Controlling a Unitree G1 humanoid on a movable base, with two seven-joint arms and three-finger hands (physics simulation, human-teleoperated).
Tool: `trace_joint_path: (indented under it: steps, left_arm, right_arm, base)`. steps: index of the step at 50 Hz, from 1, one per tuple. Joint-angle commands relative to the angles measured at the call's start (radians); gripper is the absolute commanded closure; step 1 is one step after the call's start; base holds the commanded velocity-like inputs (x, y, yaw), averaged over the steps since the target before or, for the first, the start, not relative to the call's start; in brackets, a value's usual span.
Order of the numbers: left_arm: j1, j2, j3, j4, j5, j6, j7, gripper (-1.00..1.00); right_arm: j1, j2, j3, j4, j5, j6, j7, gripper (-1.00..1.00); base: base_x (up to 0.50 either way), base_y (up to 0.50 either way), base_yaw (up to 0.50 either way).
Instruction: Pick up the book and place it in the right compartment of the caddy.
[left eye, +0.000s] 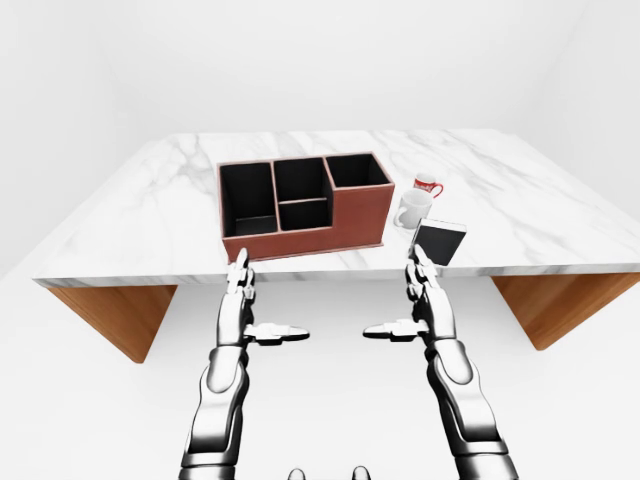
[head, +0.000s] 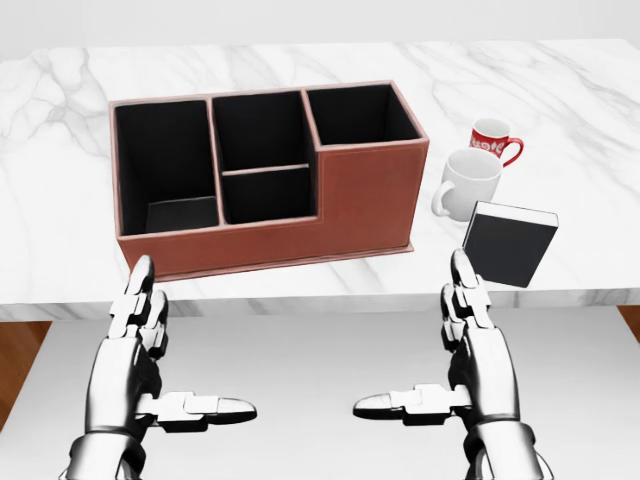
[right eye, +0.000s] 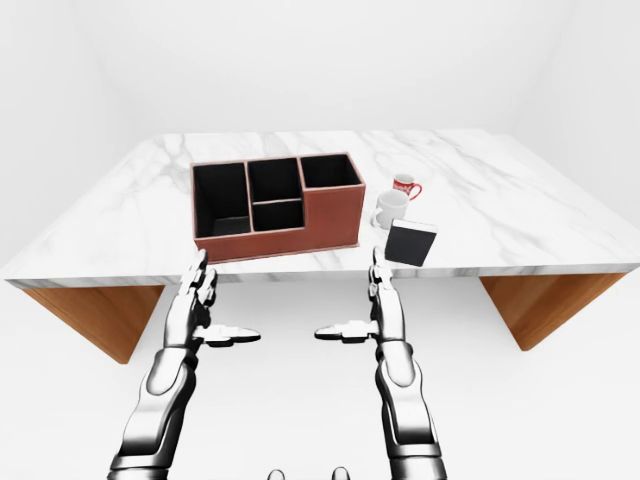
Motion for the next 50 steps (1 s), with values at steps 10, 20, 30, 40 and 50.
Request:
trace_joint_path:
  steps: [10,20,30,40,50]
  left_arm:
    - [-0.011,0.018,0.038,-0.015,-0.021,0.027,-0.024,-1.00]
    - [-0.001,0.041,0.115,-0.315,-0.097,0.083,-0.027,-1.00]
    - [-0.088,0.134,0.378,-0.553,-0.277,0.083,0.061,-1.00]
    - [-0.108,0.182,0.434,-0.487,-0.372,0.083,0.185,-1.00]
    - [-0.097,0.192,0.440,-0.497,-0.402,0.083,0.216,-1.00]
  right_arm:
    - [0.002,-0.013,-0.027,0.000,-0.005,0.010,0.016,-1.00]
    - [0.113,-0.022,-0.074,-0.437,-0.014,0.084,0.020,-1.00]
    - [0.204,0.030,-0.333,-1.041,0.075,0.084,0.097,-1.00]
    - [0.268,-0.055,-0.492,-1.049,0.290,0.084,0.027,-1.00]
    - [0.309,-0.126,-0.474,-1.049,0.359,0.084,-0.057,-1.00]
  base:
    - [0.00,0.00,0.00]
    - [0.00,0.00,0.00]
    - [0.00,0.00,0.00]
    - [0.00,0.00,0.00]
    - [0.00,0.00,0.00]
